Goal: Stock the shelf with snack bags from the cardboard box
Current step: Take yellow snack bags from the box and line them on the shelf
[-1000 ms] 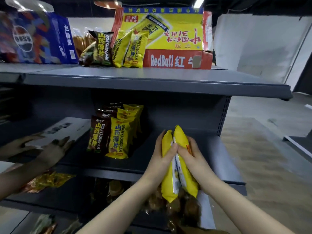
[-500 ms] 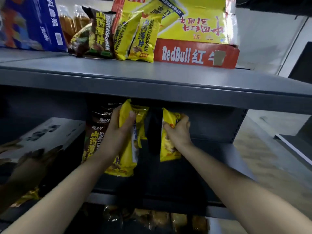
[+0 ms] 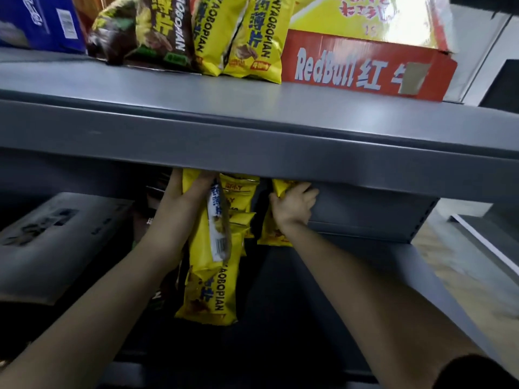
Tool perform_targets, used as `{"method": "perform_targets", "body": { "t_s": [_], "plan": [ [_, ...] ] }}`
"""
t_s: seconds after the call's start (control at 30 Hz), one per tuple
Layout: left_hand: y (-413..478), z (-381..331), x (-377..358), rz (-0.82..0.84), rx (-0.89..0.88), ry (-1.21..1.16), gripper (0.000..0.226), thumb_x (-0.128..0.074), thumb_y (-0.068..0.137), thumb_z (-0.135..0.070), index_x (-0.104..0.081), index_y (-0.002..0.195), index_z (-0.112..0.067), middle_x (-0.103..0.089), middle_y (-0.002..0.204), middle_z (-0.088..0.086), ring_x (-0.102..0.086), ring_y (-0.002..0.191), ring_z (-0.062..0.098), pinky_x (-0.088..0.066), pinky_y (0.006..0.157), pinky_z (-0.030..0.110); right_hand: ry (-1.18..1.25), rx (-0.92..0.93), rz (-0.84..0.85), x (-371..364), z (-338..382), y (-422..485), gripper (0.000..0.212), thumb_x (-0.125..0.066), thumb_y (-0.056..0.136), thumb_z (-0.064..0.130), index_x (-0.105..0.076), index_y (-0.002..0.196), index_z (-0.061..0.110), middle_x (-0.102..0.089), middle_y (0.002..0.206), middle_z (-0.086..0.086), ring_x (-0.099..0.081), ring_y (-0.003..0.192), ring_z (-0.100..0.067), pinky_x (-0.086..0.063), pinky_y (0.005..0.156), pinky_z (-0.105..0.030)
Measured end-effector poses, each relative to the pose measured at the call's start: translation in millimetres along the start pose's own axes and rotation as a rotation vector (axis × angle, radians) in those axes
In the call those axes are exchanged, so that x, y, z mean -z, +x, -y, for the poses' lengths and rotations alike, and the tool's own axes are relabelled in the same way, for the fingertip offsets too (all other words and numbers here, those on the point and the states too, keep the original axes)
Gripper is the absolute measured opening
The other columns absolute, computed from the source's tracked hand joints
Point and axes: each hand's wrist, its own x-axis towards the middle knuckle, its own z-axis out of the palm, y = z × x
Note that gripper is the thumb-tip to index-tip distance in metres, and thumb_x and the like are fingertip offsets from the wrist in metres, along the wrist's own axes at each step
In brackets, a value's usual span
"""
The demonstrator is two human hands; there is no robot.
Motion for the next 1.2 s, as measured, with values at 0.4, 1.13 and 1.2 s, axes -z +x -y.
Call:
{"method": "perform_targets", "body": {
  "t_s": [0.4,1.13,1.2],
  "plan": [
    [-7.2,11.8,3.4,-0.006,-0.029,-0.035,0.033,-0.06,0.072,-0.06,-0.054,0.105,-0.062,-0.066,0.114,-0.021,-0.064,0.107,0.008,-0.047,0.096,0.042,-0.241,0.518,0.008,8.0,-24.1,-16.8,0.083,-0.069,0.074,0.058,-0.042,0.13,0.004,-0.041,0.129,-0.021,-0.035,0.123,-0.039,-0.033,0.1,-0.053],
    [-40.4,9.6,5.7,-0.036,-0.039,-0.055,0.03,-0.057,0.07,-0.059,-0.055,0.1,-0.061,-0.068,0.108,-0.017,-0.067,0.101,0.011,-0.052,0.085,0.036,-0.804,0.899,0.106,4.9,-35.8,-7.6,0.103,-0.067,0.072,0.06,-0.015,0.151,0.019,-0.025,0.152,-0.011,-0.02,0.142,-0.03,-0.015,0.109,-0.06],
    [-43.0,10.9,0.6,-0.037,-0.042,-0.041,0.032,-0.055,0.072,-0.058,-0.053,0.104,-0.059,-0.068,0.108,-0.018,-0.066,0.099,0.008,-0.052,0.086,0.034,-0.729,0.912,0.057,17.2,-38.5,-14.1,0.093,-0.067,0.076,0.053,-0.023,0.15,0.018,-0.031,0.15,-0.011,-0.026,0.141,-0.029,-0.02,0.11,-0.06]
  ]
}}
